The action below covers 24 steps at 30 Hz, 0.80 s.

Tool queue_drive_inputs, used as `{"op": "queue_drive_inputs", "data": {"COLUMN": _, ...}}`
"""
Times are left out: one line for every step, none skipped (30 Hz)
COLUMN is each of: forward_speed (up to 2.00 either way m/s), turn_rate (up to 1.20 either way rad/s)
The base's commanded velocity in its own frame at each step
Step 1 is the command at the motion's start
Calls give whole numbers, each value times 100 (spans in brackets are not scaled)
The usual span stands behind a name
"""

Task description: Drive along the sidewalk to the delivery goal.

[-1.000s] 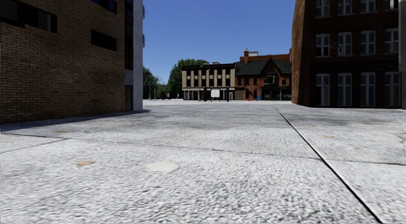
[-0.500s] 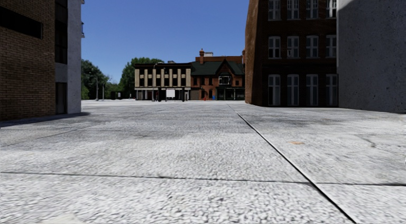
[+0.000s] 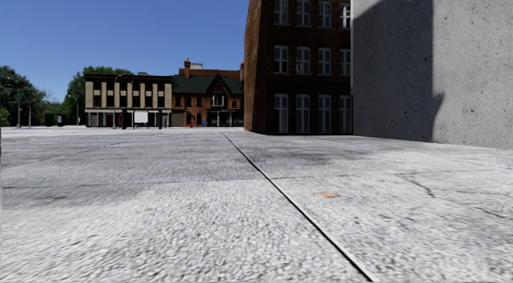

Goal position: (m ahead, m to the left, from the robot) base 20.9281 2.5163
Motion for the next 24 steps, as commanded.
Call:
{"op": "queue_drive_inputs", "data": {"forward_speed": 200, "turn_rate": -75}}
{"op": "queue_drive_inputs", "data": {"forward_speed": 200, "turn_rate": -75}}
{"op": "queue_drive_inputs", "data": {"forward_speed": 200, "turn_rate": -75}}
{"op": "queue_drive_inputs", "data": {"forward_speed": 200, "turn_rate": -75}}
{"op": "queue_drive_inputs", "data": {"forward_speed": 200, "turn_rate": -75}}
{"op": "queue_drive_inputs", "data": {"forward_speed": 200, "turn_rate": -75}}
{"op": "queue_drive_inputs", "data": {"forward_speed": 200, "turn_rate": -75}}
{"op": "queue_drive_inputs", "data": {"forward_speed": 200, "turn_rate": -75}}
{"op": "queue_drive_inputs", "data": {"forward_speed": 200, "turn_rate": -75}}
{"op": "queue_drive_inputs", "data": {"forward_speed": 200, "turn_rate": -75}}
{"op": "queue_drive_inputs", "data": {"forward_speed": 200, "turn_rate": -75}}
{"op": "queue_drive_inputs", "data": {"forward_speed": 200, "turn_rate": -75}}
{"op": "queue_drive_inputs", "data": {"forward_speed": 200, "turn_rate": -64}}
{"op": "queue_drive_inputs", "data": {"forward_speed": 200, "turn_rate": -12}}
{"op": "queue_drive_inputs", "data": {"forward_speed": 200, "turn_rate": 0}}
{"op": "queue_drive_inputs", "data": {"forward_speed": 200, "turn_rate": 0}}
{"op": "queue_drive_inputs", "data": {"forward_speed": 200, "turn_rate": 0}}
{"op": "queue_drive_inputs", "data": {"forward_speed": 200, "turn_rate": 0}}
{"op": "queue_drive_inputs", "data": {"forward_speed": 200, "turn_rate": 0}}
{"op": "queue_drive_inputs", "data": {"forward_speed": 200, "turn_rate": 0}}
{"op": "queue_drive_inputs", "data": {"forward_speed": 200, "turn_rate": 0}}
{"op": "queue_drive_inputs", "data": {"forward_speed": 200, "turn_rate": 0}}
{"op": "queue_drive_inputs", "data": {"forward_speed": 200, "turn_rate": 0}}
{"op": "queue_drive_inputs", "data": {"forward_speed": 200, "turn_rate": 0}}
